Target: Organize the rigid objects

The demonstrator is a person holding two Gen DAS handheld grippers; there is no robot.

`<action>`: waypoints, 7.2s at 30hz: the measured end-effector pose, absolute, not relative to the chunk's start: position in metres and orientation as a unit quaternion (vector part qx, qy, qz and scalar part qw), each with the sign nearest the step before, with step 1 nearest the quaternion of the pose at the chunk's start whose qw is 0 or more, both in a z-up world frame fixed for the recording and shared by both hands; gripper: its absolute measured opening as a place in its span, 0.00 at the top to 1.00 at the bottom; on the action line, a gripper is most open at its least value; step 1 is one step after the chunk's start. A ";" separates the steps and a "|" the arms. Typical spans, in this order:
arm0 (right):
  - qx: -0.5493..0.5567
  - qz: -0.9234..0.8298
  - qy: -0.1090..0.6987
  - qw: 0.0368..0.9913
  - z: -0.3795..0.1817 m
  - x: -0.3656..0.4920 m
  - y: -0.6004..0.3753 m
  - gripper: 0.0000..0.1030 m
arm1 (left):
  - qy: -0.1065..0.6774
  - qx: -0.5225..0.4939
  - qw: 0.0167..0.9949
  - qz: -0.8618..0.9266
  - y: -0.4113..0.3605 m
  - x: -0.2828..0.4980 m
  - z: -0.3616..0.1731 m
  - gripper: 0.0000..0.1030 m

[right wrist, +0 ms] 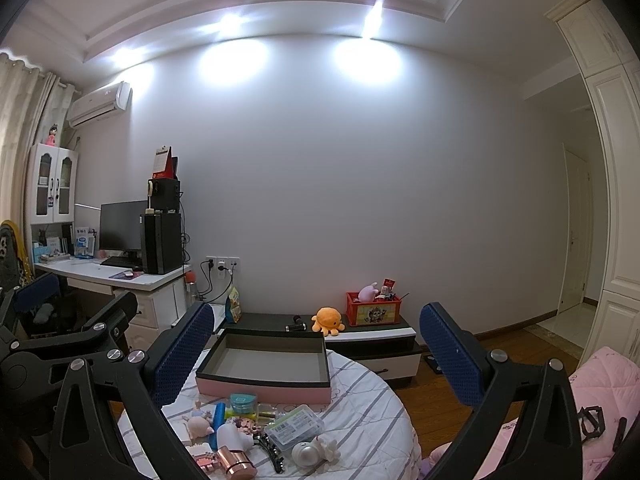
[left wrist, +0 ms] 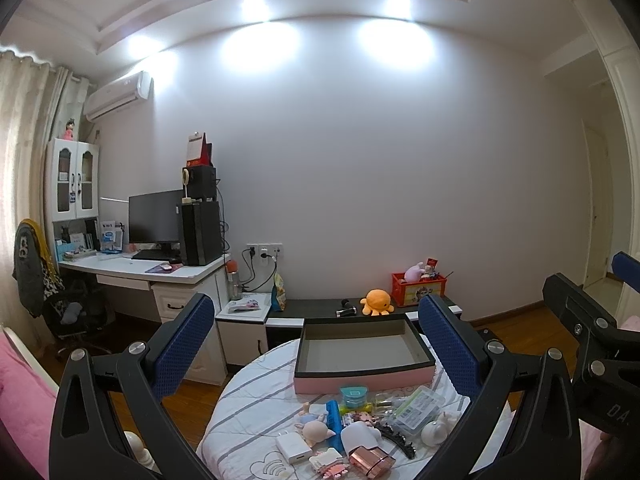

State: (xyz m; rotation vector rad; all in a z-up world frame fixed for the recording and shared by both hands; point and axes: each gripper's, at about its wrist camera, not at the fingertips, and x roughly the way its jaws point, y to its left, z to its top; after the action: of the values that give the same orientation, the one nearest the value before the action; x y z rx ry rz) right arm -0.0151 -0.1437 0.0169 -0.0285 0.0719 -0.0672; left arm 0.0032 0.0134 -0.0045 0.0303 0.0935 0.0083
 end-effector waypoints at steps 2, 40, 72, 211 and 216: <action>-0.015 -0.034 0.037 0.999 0.017 -0.016 -0.144 0.00 | 0.047 0.018 0.999 0.004 0.012 0.002 -0.003 0.00; -0.016 -0.033 0.051 0.998 0.014 -0.012 -0.145 0.00 | 0.047 0.022 0.999 0.007 0.018 -0.005 -0.002 0.00; -0.012 -0.021 0.132 0.991 -0.034 0.028 -0.148 0.00 | 0.130 0.062 0.990 -0.002 0.026 0.027 -0.056 0.00; -0.027 0.100 0.308 0.946 -0.105 0.283 -0.144 0.15 | 0.260 -0.017 0.963 -0.061 0.054 0.254 -0.107 0.00; -0.024 0.099 0.226 0.969 -0.074 0.207 -0.144 0.00 | 0.188 -0.009 0.982 -0.035 0.055 0.174 -0.083 0.00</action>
State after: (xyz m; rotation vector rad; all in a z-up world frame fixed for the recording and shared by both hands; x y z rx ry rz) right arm 0.2071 -0.1441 -0.0739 -0.0483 0.4558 0.1996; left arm 0.1741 0.0546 -0.0827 -0.0191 0.3782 -0.0695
